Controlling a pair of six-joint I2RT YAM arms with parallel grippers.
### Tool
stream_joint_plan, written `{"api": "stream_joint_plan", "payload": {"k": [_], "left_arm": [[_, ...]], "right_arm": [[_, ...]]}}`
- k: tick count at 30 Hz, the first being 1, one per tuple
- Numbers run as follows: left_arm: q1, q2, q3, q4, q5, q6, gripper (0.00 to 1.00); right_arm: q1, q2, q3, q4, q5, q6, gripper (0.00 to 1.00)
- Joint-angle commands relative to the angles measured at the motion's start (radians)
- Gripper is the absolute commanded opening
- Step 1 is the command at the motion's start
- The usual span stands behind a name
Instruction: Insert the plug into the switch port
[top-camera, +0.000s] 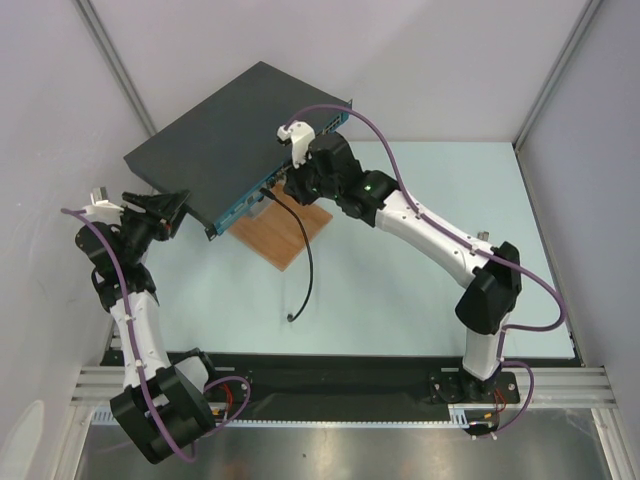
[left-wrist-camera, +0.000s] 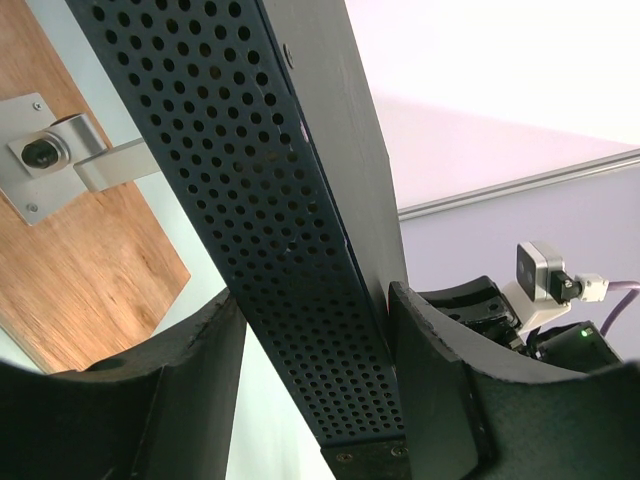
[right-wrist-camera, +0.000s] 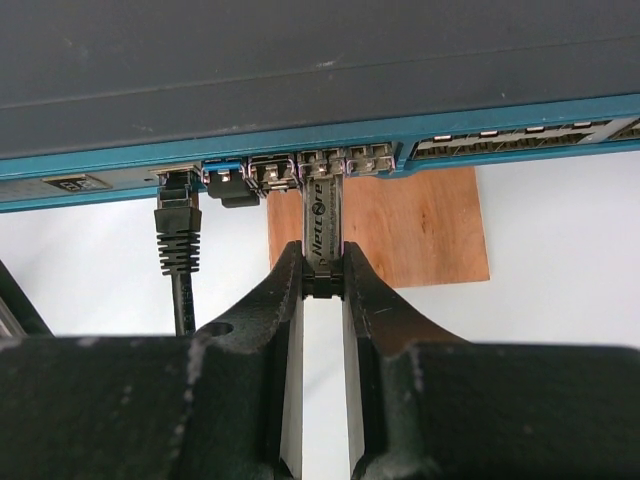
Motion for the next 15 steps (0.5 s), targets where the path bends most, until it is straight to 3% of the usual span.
{"api": "stream_joint_plan", "payload": {"k": [1,15], "left_arm": [[-0.023,0.009,0.021,0.113,-0.009,0.026,0.0],[-0.025,0.007,0.014,0.109,-0.009,0.029,0.0]], "right_arm": [[0.01,0.03,0.087,0.113,-0.002,0.016,0.0],[0.024,0.099,0.227,0.091,0.005,0.027,0.0]]}}
